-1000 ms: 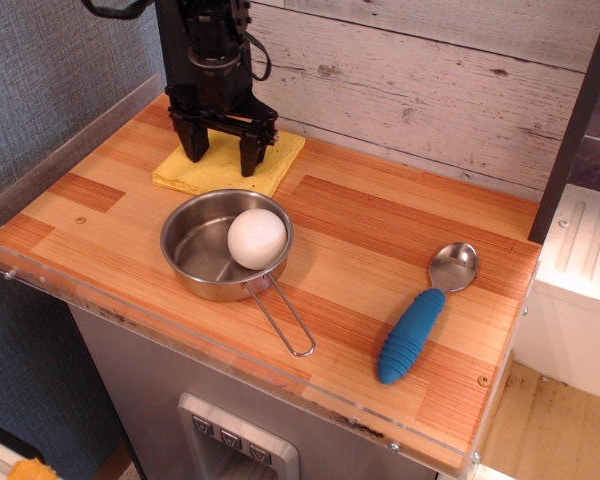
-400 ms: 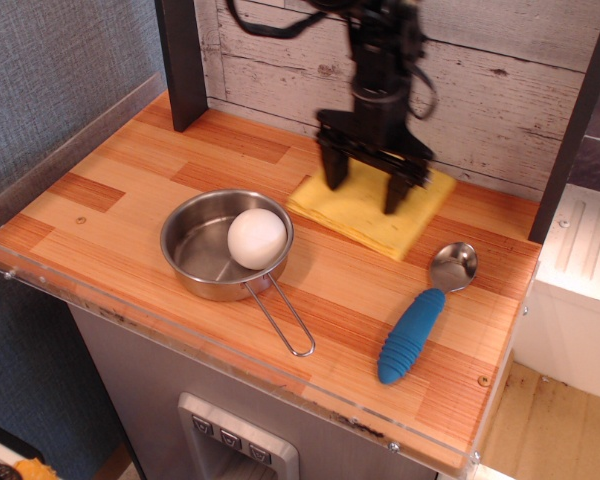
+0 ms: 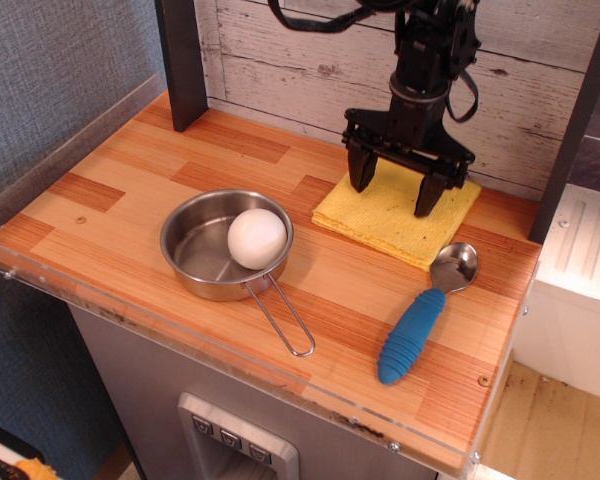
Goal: Move the yellow cloth on other side of pan near blue spoon
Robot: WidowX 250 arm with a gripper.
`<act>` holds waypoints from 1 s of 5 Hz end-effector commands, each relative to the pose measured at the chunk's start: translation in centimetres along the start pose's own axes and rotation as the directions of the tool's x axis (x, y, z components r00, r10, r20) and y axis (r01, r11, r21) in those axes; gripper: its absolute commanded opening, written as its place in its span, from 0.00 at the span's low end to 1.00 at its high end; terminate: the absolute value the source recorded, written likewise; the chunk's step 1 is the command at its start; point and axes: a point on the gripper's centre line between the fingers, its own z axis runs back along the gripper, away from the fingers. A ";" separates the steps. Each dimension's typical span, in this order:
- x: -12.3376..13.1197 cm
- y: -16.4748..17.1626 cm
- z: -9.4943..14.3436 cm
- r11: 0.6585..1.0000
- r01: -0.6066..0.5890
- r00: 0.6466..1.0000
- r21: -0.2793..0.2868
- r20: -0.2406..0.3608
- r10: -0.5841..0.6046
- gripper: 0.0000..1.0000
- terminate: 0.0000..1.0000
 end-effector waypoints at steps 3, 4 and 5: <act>-1.3 3.1 10.4 0.993 -0.009 0.989 -0.121 0.146 0.027 1.00 0.00; -3.3 4.1 10.3 0.990 0.002 0.994 -0.139 0.108 0.013 1.00 0.00; -4.3 5.1 9.9 0.993 -0.011 0.997 -0.121 0.078 0.021 1.00 0.00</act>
